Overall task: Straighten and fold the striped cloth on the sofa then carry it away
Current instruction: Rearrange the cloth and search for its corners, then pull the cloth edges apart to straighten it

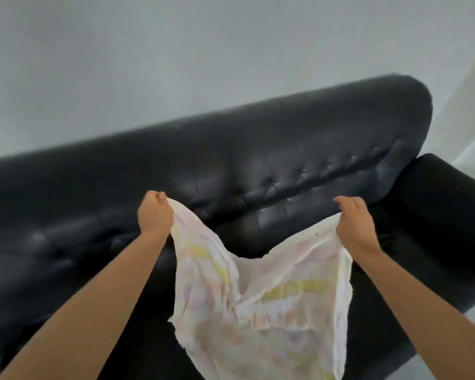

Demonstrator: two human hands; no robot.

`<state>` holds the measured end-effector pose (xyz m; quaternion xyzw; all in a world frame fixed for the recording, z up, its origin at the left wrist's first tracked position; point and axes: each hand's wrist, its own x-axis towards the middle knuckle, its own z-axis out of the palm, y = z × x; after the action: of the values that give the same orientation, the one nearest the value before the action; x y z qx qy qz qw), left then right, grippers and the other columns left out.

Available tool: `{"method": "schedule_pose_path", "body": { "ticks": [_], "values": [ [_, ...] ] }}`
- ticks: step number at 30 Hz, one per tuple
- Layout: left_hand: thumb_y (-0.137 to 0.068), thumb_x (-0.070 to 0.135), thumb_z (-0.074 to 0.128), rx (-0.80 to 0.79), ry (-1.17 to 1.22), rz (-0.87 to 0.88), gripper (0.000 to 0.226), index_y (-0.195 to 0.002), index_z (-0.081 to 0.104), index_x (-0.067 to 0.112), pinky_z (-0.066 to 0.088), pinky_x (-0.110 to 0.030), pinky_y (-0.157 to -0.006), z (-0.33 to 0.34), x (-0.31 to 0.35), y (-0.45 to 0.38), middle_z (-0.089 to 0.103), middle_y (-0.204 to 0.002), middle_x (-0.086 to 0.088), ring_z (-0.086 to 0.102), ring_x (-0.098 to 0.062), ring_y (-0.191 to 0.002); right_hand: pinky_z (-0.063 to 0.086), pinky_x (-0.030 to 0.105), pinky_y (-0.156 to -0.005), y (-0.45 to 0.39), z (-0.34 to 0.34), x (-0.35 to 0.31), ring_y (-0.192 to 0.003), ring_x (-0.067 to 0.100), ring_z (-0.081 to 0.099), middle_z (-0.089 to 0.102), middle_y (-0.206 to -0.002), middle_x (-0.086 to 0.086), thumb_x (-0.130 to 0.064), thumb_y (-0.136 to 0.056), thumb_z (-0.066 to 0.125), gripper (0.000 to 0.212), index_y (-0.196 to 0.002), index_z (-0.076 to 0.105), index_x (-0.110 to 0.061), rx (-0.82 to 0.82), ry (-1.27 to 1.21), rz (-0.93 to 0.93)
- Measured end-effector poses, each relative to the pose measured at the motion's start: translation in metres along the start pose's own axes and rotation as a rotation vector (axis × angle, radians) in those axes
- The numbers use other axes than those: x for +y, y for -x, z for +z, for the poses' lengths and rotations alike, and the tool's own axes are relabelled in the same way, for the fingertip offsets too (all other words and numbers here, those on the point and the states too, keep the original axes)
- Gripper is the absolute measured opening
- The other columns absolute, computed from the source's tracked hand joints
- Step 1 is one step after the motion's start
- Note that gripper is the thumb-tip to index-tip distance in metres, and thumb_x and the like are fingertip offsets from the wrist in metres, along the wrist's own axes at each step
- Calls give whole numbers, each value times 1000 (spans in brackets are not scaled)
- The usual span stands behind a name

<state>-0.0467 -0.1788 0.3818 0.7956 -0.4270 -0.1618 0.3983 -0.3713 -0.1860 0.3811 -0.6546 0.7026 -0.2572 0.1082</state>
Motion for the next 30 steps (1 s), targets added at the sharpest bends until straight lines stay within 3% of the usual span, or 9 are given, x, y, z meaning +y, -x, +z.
{"method": "schedule_pose_path", "body": {
  "ticks": [3, 6, 8, 12, 16, 20, 22, 26, 30],
  "values": [
    [-94, 10, 36, 233, 274, 132, 22, -109, 46, -3, 43, -45, -83, -65, 18, -7, 54, -108, -25, 56, -38, -97, 35, 37, -96, 4, -61, -16, -113, 38, 46, 47, -125, 28, 7, -90, 32, 35, -122, 46, 7, 313, -230, 165],
    [-91, 6, 42, 86, 15, 96, 26, -113, 47, -7, 41, -46, -89, -90, -12, 11, 56, -113, -30, 52, -42, -105, 37, 44, -98, 42, -79, -23, -116, 40, 46, 44, -131, 26, 8, -90, 32, 38, -127, 42, 5, 287, -199, 189],
    [-90, 3, 42, -188, -234, -37, 21, -103, 53, -8, 47, -40, -84, -91, -54, 34, 62, -103, -26, 58, -39, -101, 37, 45, -100, 77, -65, -8, -123, 41, 41, 35, -140, 25, 9, -89, 34, 47, -135, 31, 2, 92, -60, 170],
    [-88, -3, 35, -621, -413, -341, 35, -55, 36, 8, 39, -23, -38, -85, -124, 90, 45, -55, -10, 50, -23, -51, 40, 28, -103, 157, -23, 11, -128, 26, 42, 28, -147, 20, -2, -94, 33, 54, -143, 8, -1, -353, 412, 203],
    [-86, -3, 37, -670, -178, -402, 32, -56, 40, 7, 34, -26, -45, -74, -138, 135, 40, -55, -10, 39, -19, -48, 50, 30, -81, 197, 17, -7, -105, 25, 59, 53, -127, 15, -2, -92, 33, 47, -138, 26, -12, -597, 365, 205],
    [-90, 5, 45, -618, 99, -292, 17, -75, 53, 7, 43, -28, -53, -83, -111, 144, 48, -58, -8, 45, -18, -52, 47, 19, -46, 203, 32, -52, -54, 15, 58, 62, -100, 21, -3, -92, 34, 34, -84, 60, -25, -797, -116, 154],
    [-89, 5, 48, -546, 226, -217, 8, -86, 53, 11, 45, -24, -51, -96, -95, 141, 49, -63, -5, 47, -14, -51, 51, 23, -55, 195, 23, -77, -62, 18, 57, 59, -80, 13, 3, -90, 38, 39, -68, 60, -20, -742, -367, 194],
    [-88, 1, 48, -531, 369, 27, 25, -72, 55, 19, 45, -16, -46, -133, -59, 134, 47, -59, -6, 47, 0, -32, 59, 24, -61, 181, -24, -113, -67, 16, 68, 66, -79, 10, 13, -82, 31, 39, -77, 65, -6, -920, -937, 186],
    [-89, -1, 46, -644, 441, 92, 27, -71, 59, 16, 52, -9, -49, -163, -34, 138, 50, -64, -6, 59, 1, -41, 56, 19, -75, 181, -54, -136, -78, 12, 67, 68, -88, 7, 14, -83, 47, 32, -80, 65, -13, -798, -635, -67]
  ]
}}
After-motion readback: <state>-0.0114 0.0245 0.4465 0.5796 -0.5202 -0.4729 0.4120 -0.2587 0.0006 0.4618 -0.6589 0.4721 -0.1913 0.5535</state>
